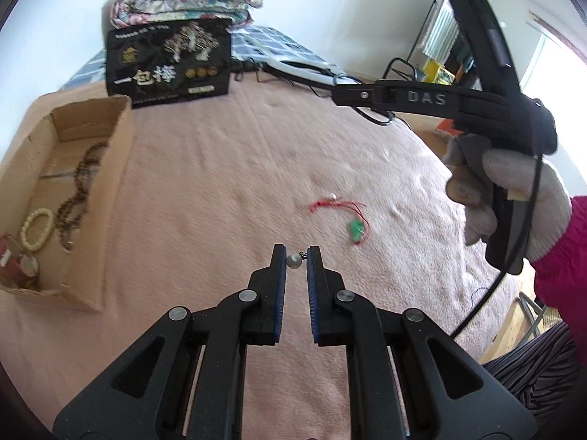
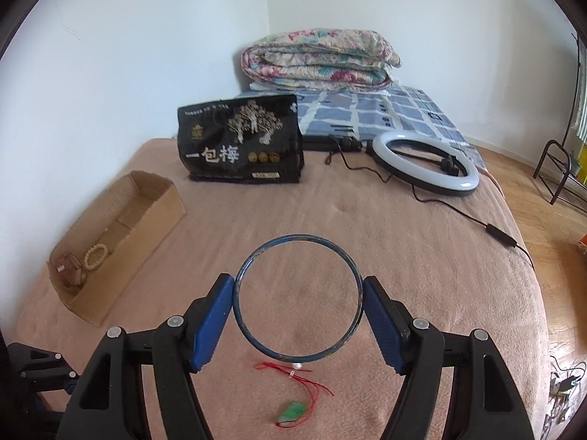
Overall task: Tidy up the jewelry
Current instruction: 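Carry the pearl earring and blue bangle over the cardboard box with both grippers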
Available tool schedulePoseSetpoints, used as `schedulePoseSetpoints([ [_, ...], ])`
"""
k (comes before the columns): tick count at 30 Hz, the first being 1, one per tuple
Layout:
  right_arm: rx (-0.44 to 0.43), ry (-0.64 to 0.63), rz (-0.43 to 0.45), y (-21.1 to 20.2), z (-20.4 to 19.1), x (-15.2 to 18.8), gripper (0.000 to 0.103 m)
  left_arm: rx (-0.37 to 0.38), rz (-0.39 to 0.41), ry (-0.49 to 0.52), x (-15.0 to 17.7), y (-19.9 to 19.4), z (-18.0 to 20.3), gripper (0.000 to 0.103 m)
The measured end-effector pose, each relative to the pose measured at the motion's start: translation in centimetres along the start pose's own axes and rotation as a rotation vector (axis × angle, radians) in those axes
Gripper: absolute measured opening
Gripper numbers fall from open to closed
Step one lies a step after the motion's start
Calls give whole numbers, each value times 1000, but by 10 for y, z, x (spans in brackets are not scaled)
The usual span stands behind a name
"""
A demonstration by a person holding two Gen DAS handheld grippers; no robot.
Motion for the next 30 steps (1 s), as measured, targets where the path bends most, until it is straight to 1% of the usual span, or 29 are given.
schedulePoseSetpoints([
  [6, -38, 4, 36, -8, -25, -18, 73, -41, 61, -26, -23, -21, -28, 9],
  [9, -56, 1, 38, -8, -37, -20, 73, -69, 97, -44, -37, -34, -45, 9],
  [20, -115, -23, 40, 0, -78, -30, 73, -188, 164, -104, -76, -66, -122, 9],
  [25, -155, -36, 41, 5, -103, -35, 73, -223, 192, -127, -90, -75, -152, 9],
  [30, -213, -64, 24, 11, -134, -31, 73, -247, 208, -176, -95, -76, -183, 9],
])
Point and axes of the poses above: each gripper's, at about its wrist camera, not at the fingertips, and y roughly the way its jaws point, z to its right, x to its underside, the point moved 9 cm from there along y, roughly the way its jaws point, and after that the axes turned 3 degrees about z, right-handed, at the moved point
